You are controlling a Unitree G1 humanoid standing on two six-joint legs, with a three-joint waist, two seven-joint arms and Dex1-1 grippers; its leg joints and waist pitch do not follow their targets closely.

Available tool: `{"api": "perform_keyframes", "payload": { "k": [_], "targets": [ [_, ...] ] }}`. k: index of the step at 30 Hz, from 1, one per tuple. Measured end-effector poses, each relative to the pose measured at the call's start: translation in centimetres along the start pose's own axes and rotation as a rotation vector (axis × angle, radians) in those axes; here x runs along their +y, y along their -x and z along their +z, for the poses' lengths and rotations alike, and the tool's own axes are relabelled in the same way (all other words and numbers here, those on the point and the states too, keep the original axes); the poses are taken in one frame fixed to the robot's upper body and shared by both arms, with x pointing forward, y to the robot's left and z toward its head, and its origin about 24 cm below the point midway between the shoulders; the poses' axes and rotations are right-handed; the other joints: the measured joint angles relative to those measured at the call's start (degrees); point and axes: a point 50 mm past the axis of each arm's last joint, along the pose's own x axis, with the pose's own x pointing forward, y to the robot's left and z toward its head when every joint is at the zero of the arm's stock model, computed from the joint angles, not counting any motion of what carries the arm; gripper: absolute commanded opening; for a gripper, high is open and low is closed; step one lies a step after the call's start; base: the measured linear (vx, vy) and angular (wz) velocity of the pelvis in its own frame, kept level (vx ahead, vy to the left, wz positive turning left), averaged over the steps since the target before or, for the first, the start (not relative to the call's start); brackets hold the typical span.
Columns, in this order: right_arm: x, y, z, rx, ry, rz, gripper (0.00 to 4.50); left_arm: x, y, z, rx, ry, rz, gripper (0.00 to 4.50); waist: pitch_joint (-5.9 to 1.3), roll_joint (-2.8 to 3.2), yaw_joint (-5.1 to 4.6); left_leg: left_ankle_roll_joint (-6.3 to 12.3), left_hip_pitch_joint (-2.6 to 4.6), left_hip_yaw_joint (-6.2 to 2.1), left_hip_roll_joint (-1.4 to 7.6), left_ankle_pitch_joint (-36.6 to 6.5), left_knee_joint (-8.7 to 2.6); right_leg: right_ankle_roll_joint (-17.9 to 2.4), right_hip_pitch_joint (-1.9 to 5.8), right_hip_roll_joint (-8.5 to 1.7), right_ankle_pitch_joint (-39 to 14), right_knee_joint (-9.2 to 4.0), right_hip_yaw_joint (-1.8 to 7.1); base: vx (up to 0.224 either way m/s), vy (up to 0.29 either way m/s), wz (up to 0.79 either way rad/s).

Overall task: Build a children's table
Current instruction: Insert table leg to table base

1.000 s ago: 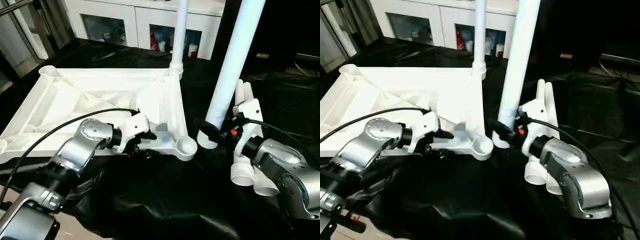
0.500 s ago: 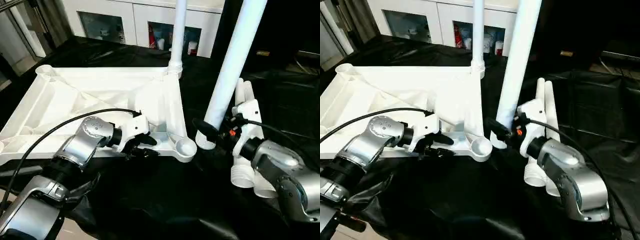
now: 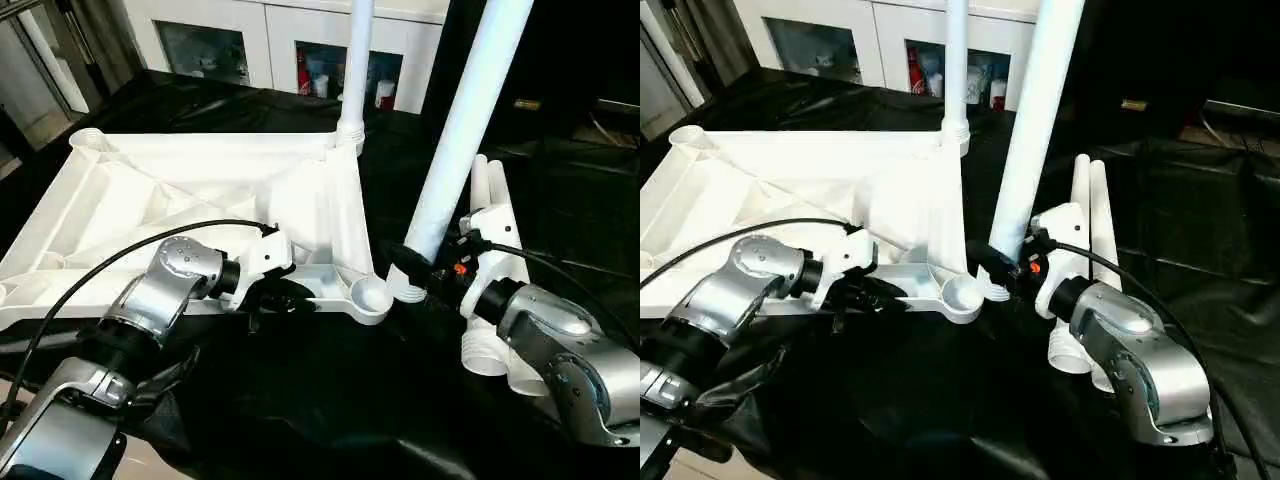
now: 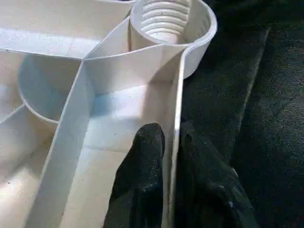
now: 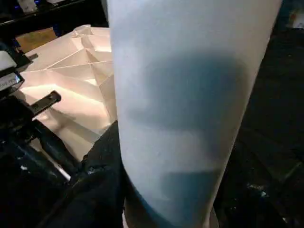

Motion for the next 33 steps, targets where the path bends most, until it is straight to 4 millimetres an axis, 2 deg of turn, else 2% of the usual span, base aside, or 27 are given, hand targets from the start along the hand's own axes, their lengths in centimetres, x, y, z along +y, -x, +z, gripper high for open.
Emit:
{"api": "perform_keyframes", "payload": {
  "k": [6, 15, 19, 25, 30, 33],
  "targets": [
    [0.1, -0.1, 0.0, -0.002, -0.003, 0.003, 1.93, -0.5, 0.0, -0.1, -0.009, -0.008, -0.005, 0.01, 0.01, -0.03, -0.26, 0.01, 0.0, 0.05, 0.01, 0.0, -0.03, 0.0, -0.01, 0.0, 0.0, -0.08, 0.03, 0.0, 0.0, 0.0],
    [0.9, -1.2, 0.1, -0.008, -0.017, 0.057, 1.93, -1.0, -0.6, 0.0, -0.02, -0.014, 0.031, 0.0, -0.01, -0.01, -0.37, 0.0, 0.07, 0.11, 0.02, 0.0, -0.11, 0.0, 0.02, 0.0, 0.0, -0.05, 0.02, 0.0, 0.0, 0.0],
    [1.0, -1.9, -1.1, 0.041, -0.036, 0.094, 1.93, -1.2, -1.1, 0.3, -0.029, -0.008, 0.065, 0.0, -0.02, -0.03, -0.36, 0.0, 0.12, 0.17, 0.03, 0.0, -0.09, 0.0, 0.04, -0.01, 0.0, 0.0, 0.06, 0.0, 0.0, 0.0],
    [0.8, -2.6, -1.1, 0.063, -0.007, 0.115, 1.93, -1.4, -1.3, 0.3, -0.032, -0.004, 0.081, 0.0, -0.04, -0.04, -0.41, 0.11, 0.13, 0.2, 0.05, 0.1, -0.09, 0.0, 0.04, -0.01, 0.0, 0.05, 0.05, 0.0, 0.0, 0.0],
    [0.4, -3.3, -1.1, 0.062, 0.005, 0.124, 1.93, -1.6, -1.2, 0.3, -0.034, -0.001, 0.09, 0.0, -0.04, -0.04, -0.76, 0.29, 0.12, 0.25, 0.06, 0.2, -0.1, 0.0, 0.01, -0.01, 0.0, 0.03, 0.06, 0.0, 0.0, 0.0],
    [0.3, -3.9, -1.1, 0.06, 0.011, 0.138, 1.93, -1.6, -1.1, 0.2, -0.031, 0.007, 0.101, 0.0, -0.03, -0.05, -1.31, 0.28, 0.12, 0.25, 0.08, 0.2, -0.09, 0.0, 0.01, 0.0, 0.0, 0.05, 0.06, 0.0, 0.0, 0.0]
  ]
}}
